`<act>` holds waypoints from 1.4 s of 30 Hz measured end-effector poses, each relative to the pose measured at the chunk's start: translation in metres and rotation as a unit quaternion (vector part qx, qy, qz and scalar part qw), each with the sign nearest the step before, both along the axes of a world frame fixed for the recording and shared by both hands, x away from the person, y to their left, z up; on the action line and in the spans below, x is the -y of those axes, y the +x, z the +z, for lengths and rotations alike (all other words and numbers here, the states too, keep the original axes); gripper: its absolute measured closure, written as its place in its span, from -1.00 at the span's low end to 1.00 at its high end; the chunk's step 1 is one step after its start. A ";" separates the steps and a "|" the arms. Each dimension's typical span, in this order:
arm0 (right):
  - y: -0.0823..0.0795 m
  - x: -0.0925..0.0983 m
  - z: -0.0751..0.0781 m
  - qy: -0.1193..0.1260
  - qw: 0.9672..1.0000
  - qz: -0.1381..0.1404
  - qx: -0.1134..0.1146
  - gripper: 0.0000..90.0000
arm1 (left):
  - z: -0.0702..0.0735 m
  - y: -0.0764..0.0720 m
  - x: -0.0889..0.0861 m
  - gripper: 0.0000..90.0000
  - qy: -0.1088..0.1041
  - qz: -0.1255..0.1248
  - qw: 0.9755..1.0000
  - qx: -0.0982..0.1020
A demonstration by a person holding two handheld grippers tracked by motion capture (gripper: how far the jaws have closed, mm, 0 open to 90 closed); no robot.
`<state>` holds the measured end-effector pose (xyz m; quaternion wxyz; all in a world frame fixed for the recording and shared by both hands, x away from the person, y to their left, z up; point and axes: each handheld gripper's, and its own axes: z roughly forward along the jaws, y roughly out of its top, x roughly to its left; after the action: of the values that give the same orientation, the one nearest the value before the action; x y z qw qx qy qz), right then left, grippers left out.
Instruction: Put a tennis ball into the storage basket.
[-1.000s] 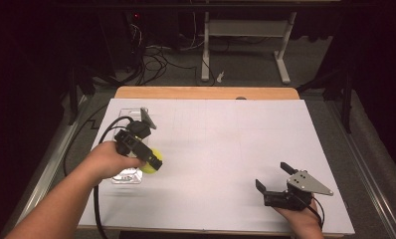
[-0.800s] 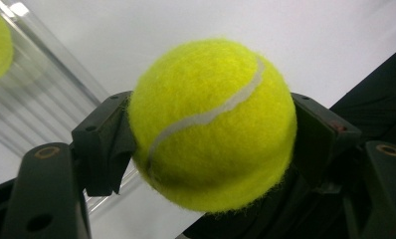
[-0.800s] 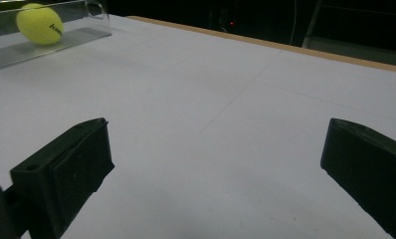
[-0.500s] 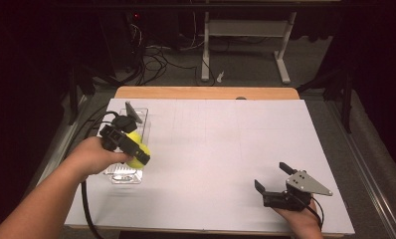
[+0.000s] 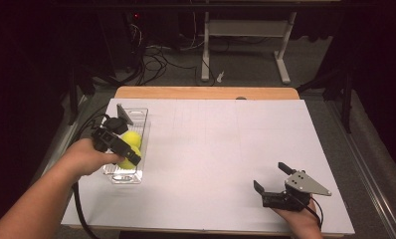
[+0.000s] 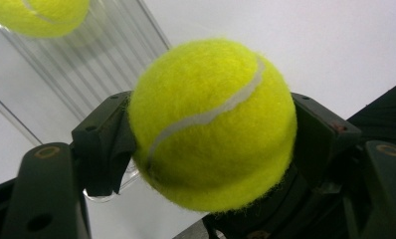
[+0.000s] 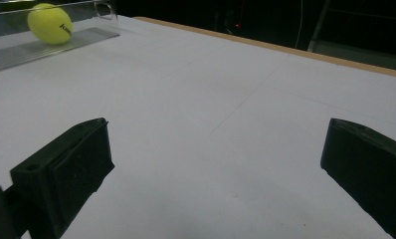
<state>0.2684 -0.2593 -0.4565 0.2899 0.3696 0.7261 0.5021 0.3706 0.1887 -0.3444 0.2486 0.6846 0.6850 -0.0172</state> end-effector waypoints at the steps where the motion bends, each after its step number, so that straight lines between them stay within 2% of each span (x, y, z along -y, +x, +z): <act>1: 0.000 0.000 0.000 0.000 1.000 0.000 0.000 -0.99 | 0.000 0.001 -0.002 -0.40 0.000 0.001 1.000 0.000; 20: 0.000 0.000 0.000 0.000 1.000 0.000 0.001 -0.99 | -0.011 0.015 -0.033 -0.40 0.007 0.052 0.999 0.000; 31: 0.000 -0.001 0.000 -0.001 1.000 0.001 0.000 -0.98 | -0.015 0.023 -0.029 -0.40 0.019 0.058 0.998 -0.002; 42: 0.001 0.000 0.000 0.000 1.000 0.003 -0.001 -0.98 | -0.034 0.029 -0.019 -0.41 0.045 0.056 0.997 -0.005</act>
<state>0.2689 -0.2590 -0.4562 0.2883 0.3679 0.7273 0.5026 0.3994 0.2081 -0.3786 0.2149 0.6558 0.7233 0.0245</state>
